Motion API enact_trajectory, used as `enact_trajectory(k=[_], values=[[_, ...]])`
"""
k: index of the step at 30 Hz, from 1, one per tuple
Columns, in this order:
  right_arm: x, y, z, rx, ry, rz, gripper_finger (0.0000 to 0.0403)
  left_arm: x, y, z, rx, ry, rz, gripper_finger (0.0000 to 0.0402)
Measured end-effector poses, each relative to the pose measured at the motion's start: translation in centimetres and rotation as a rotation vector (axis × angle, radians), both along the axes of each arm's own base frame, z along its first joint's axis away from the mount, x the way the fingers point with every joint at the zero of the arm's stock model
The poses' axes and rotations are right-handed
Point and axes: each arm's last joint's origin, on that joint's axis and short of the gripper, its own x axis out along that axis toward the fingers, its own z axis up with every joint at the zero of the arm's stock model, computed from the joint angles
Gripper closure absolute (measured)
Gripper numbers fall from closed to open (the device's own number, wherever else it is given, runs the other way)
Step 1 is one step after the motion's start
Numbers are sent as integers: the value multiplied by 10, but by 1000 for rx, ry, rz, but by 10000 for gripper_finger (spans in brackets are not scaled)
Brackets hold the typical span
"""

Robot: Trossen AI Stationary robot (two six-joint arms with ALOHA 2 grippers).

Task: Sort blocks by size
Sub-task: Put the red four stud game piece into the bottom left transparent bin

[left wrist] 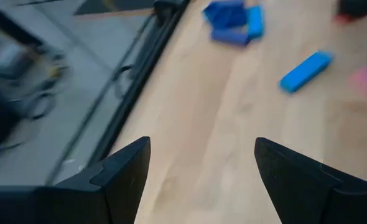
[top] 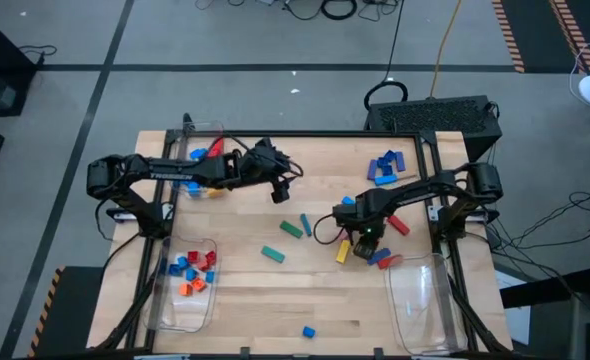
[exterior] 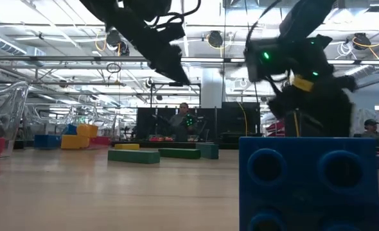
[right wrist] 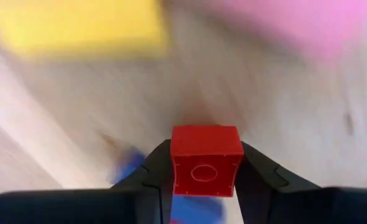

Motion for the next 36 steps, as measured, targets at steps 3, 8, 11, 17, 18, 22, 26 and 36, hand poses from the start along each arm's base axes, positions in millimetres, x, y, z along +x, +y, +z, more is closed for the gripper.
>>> enact_trajectory(k=[3, 8, 11, 17, 18, 22, 26, 36], values=[[16, -1, 10, -25, -192, 7, 295, -1, -12, -3, 41, 63, -2, 112], [37, -11, 43, -89, -565, -33, 295, 4, -34, -6, 69, 35, -94, 112], [44, -18, 55, -114, -711, -34, 295, 5, -46, -5, 102, 4, -145, 112], [56, -35, 67, -156, -900, -20, 295, 7, -67, -6, 160, 6, -242, 112], [57, -37, 68, -162, -915, -22, 295, 7, -71, -6, 165, 7, -254, 112], [58, -46, 72, -161, -967, -14, 295, 7, -84, -6, 200, 17, -301, 112], [60, -54, 77, -105, -1036, 6, 295, 6, -96, -6, 268, 41, -334, 112], [66, -67, 96, 27, -1273, 67, 295, 6, -110, -5, 318, 49, -397, 112]])
